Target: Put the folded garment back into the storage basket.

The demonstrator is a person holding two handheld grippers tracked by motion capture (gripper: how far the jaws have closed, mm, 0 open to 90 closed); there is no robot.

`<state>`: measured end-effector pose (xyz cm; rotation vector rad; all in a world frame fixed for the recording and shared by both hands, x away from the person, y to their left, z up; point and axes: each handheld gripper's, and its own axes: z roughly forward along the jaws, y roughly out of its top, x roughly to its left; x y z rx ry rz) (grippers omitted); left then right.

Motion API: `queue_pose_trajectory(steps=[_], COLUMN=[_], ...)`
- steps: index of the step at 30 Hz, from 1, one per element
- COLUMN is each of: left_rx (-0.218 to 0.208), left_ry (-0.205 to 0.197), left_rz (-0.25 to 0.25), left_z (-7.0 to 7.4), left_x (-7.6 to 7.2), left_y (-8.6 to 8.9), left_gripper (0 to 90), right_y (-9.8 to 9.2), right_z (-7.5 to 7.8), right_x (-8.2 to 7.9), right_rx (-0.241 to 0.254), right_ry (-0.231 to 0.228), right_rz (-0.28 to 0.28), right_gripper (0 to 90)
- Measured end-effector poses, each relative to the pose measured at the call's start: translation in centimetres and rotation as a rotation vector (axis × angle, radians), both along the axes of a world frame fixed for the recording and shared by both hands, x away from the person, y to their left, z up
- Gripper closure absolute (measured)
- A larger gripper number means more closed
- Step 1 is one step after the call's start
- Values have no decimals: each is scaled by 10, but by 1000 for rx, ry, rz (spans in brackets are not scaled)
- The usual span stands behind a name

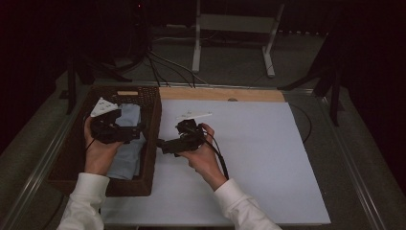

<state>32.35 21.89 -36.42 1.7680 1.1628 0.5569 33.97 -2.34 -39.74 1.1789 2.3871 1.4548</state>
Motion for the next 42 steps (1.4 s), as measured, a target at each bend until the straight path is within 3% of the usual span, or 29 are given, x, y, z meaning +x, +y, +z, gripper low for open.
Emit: queue_pose_trajectory(steps=[15, 30, 42], left_rx=[-41, -12, -26], left_ry=[-14, -49, -58], left_rz=[-58, -96, -118], left_z=[-15, -24, -27], left_x=[-20, -37, -45], left_y=[-13, -27, -33], left_gripper=[1, 1, 1], right_y=[-34, -59, -79], right_z=[-8, -10, -14], right_x=[1, -2, -6], right_rx=[14, 29, 39], right_ry=[3, -18, -30], right_rz=[-42, -59, -72], right_gripper=[0, 0, 0])
